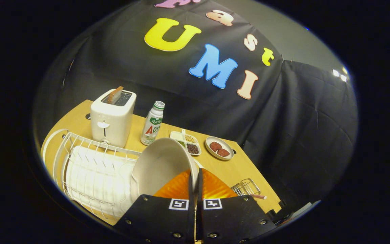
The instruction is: Take the plate from the dish rack, then take the spoon from the basket and place it into the plate.
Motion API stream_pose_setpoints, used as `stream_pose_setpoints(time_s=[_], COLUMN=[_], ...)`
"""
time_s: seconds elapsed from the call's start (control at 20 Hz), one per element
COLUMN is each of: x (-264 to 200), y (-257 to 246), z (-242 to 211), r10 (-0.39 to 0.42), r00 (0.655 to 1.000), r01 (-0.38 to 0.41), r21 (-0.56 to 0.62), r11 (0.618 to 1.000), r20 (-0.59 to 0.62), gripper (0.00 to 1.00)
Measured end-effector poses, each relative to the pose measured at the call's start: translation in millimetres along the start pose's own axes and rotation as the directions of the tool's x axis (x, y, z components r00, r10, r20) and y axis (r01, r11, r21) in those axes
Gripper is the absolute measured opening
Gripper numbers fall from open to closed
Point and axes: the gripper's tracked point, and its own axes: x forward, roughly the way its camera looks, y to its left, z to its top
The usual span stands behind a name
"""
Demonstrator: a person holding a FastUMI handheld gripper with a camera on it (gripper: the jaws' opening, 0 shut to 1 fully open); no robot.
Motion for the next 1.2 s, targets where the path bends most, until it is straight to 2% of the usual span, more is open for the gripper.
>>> stream_pose_setpoints(time_s=[0.25, 0.45, 0.8, 1.2], x=[-3, -19, -59, -112], y=[-3, -7, -21, -64], z=[21, 50, 57, 2], r10=[-0.053, -0.098, -0.083, -0.12], r00=[0.997, 0.984, 0.979, 0.986], r01=[0.059, 0.132, 0.123, 0.136], r21=[-0.11, -0.233, -0.211, -0.144], r11=[0.992, 0.964, 0.97, 0.98], r20=[0.051, 0.152, 0.186, 0.115], gripper=[0.02, 0.01, 0.01, 0.01])
